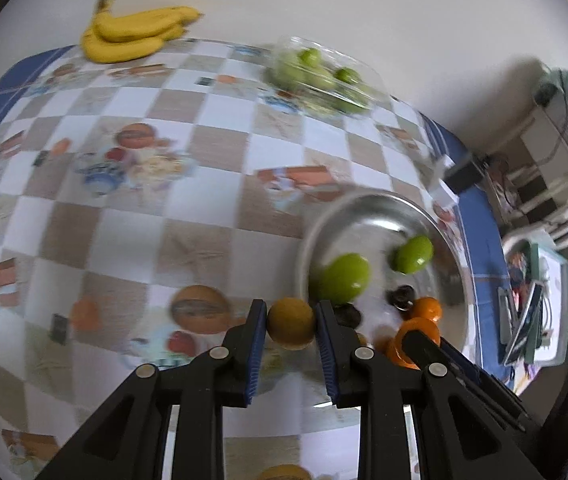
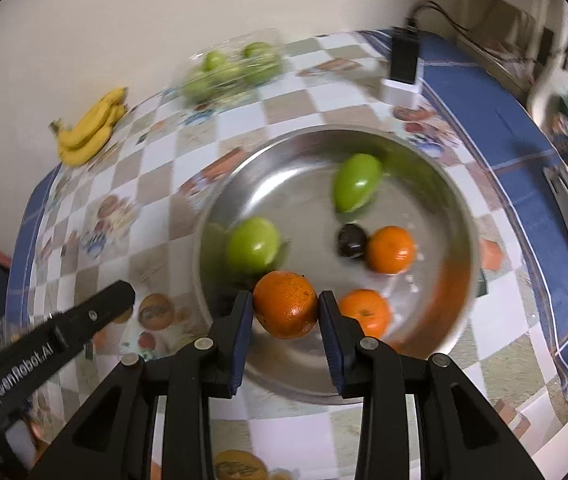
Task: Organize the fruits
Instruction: 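Carry the yellow fruit and mandarin over the steel bowl with both grippers, then open both grippers to drop the fruits into the steel bowl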
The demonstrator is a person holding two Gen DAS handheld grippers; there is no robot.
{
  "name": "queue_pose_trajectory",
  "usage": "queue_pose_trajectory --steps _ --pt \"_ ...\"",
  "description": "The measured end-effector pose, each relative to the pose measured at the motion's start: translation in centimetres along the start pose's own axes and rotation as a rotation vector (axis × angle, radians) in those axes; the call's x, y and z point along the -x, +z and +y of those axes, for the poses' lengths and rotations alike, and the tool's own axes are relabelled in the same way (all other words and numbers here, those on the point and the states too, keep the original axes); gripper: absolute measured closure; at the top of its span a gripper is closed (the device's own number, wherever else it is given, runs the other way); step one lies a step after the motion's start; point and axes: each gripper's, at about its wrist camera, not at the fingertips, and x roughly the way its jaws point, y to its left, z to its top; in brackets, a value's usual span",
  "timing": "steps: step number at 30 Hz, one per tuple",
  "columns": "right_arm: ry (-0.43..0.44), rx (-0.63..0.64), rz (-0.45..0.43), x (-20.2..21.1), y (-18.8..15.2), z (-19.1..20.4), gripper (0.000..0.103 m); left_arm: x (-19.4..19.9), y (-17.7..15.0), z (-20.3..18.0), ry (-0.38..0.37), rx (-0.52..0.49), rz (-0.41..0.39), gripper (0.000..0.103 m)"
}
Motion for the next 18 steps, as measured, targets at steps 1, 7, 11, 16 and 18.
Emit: queue_pose_trajectory --steps 1,7,11,16,18 --pt "0.001 -0.014 0.003 0.0 0.1 -0.5 0.068 -0.5 -0.1 -0.8 -0.005 -0.02 0.011 0.076" --pt "0.007 -0.055 0.02 -0.3 0.7 -2.4 0.068 -2.1 0.3 -3.1 0.002 -0.092 -0.002 0.076" --pt "0.013 -0.064 0.035 -1.0 0.8 -2.9 0.068 -3.2 0.4 -3.2 -0.009 -0.086 0.006 0.076" --pt "0.009 -0.068 0.047 -1.8 0.8 -2.9 0.068 -4.2 0.7 -3.2 0.002 -0.086 0.014 0.075" --pt "0.017 -0.064 0.047 -1.8 0.9 -2.8 0.068 -4.3 0.8 -3.0 -0.001 -0.08 0.015 0.075"
